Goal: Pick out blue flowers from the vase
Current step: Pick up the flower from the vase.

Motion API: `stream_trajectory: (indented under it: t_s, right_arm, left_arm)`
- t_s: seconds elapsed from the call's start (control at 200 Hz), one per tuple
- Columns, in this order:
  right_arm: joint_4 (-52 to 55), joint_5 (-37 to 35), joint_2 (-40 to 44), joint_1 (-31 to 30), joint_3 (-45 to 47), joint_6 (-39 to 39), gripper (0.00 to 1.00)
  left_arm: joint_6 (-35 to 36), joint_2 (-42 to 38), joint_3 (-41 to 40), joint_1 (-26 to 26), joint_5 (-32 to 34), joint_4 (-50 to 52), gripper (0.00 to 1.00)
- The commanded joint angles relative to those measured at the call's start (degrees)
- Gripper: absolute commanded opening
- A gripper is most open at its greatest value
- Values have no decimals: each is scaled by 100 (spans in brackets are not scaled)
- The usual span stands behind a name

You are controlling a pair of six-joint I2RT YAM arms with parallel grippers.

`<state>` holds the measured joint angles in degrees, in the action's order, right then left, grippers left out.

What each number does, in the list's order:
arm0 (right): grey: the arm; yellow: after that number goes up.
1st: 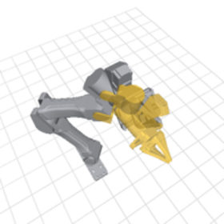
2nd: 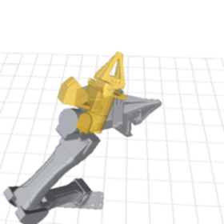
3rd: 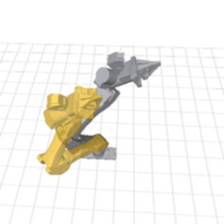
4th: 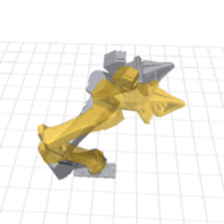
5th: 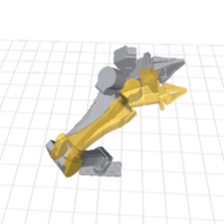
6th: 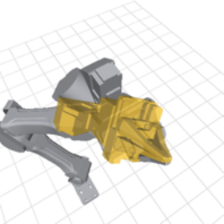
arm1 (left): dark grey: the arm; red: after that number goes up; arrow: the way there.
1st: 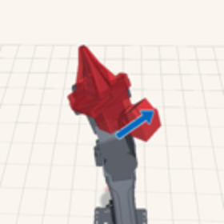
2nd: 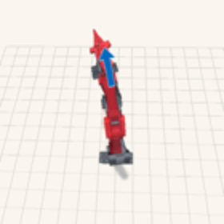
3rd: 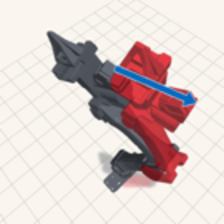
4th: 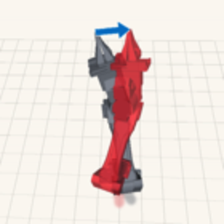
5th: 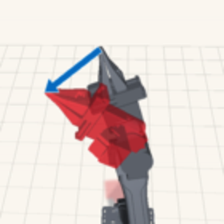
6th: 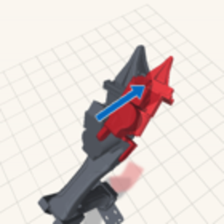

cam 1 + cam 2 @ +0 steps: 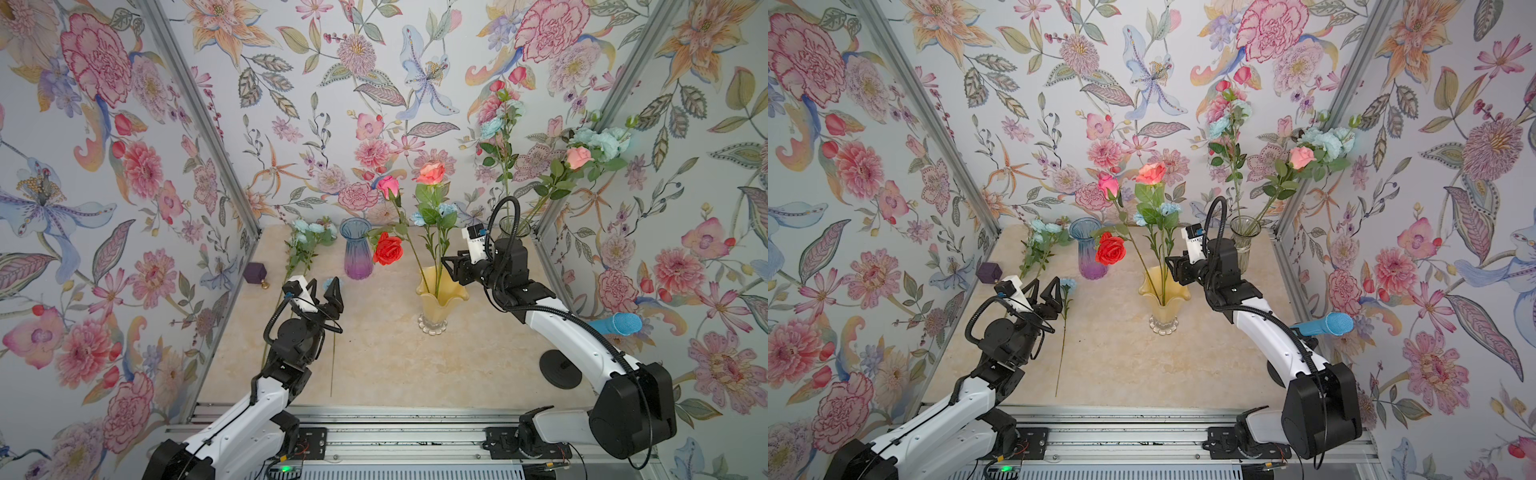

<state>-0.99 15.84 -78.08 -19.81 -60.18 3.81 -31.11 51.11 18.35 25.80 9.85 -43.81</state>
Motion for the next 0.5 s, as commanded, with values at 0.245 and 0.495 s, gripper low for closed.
stream_trajectory:
  t_s: [0.245,0.495]
  right_arm:
    - [129,4,-66,-24,-84,-55,65]
    - [270,-51,-258,-39,-236,-39,57]
  left_arm:
    - [-80,51,-51,65,79,-220,70]
    - [-75,21,-60,63,96,-211,70]
